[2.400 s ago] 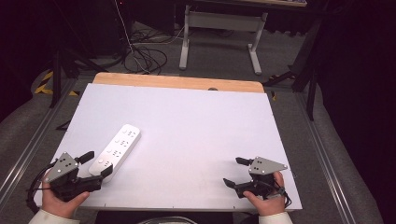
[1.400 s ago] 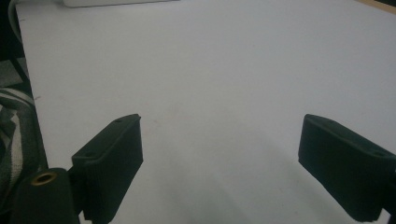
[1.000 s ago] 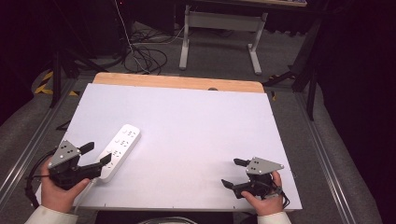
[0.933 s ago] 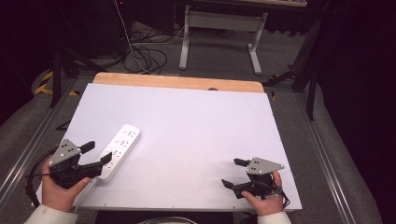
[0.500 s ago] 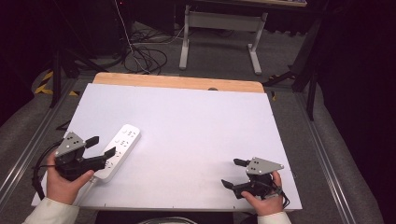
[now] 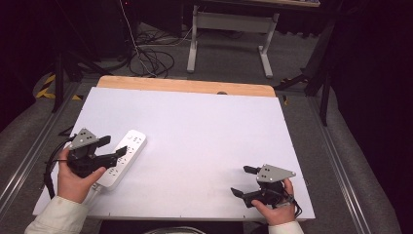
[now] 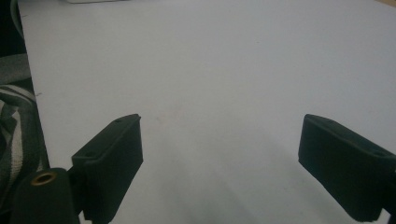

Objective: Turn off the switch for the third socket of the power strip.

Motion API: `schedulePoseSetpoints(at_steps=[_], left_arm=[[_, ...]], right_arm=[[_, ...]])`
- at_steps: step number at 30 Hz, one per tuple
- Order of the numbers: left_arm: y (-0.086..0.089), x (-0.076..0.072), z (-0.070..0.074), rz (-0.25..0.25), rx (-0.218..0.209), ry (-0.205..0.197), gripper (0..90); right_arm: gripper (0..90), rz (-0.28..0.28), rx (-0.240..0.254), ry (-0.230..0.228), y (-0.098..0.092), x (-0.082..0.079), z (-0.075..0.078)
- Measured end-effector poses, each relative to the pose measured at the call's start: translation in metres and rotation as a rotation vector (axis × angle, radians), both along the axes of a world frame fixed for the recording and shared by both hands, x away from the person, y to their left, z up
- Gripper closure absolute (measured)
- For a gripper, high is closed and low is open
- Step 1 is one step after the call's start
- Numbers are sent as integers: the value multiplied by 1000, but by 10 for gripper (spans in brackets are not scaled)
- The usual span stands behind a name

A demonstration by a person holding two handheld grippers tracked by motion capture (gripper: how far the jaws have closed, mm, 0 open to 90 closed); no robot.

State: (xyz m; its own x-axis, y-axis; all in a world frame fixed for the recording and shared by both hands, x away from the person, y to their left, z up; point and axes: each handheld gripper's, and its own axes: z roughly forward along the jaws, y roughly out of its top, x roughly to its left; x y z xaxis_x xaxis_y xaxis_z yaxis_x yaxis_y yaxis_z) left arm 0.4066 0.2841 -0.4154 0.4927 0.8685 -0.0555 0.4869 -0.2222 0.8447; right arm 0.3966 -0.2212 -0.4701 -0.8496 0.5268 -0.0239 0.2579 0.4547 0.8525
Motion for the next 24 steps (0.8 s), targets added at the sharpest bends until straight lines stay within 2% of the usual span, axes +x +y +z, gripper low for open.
schedulePoseSetpoints(at_steps=[1,5,9,11,13,16,17,18,21,23,24], left_arm=[[-1,2,0,-5,12,2,295],[-5,9,-2,-9,12,16,295],[-5,11,-3,0,20,13,300],[-4,11,-3,3,17,13,346],[-3,11,-3,9,21,10,421],[-2,13,-3,7,22,11,589],[-1,14,-3,4,16,14,589],[-1,15,-3,4,12,18,695],[1,18,-3,6,-2,35,834],[1,19,-4,18,-7,42,896],[1,21,-5,21,-3,43,896]], right_arm=[[143,0,0,0,0,0,0],[143,-1,0,-1,0,0,0],[143,1,0,0,-1,0,0],[143,1,1,0,0,0,0],[143,0,2,-1,0,0,0],[143,0,1,0,0,0,0],[143,0,1,0,0,0,0],[143,0,0,0,0,0,0],[144,1,1,-3,1,-1,0],[144,1,0,-2,1,-1,0],[144,0,-1,-2,0,-1,0]])
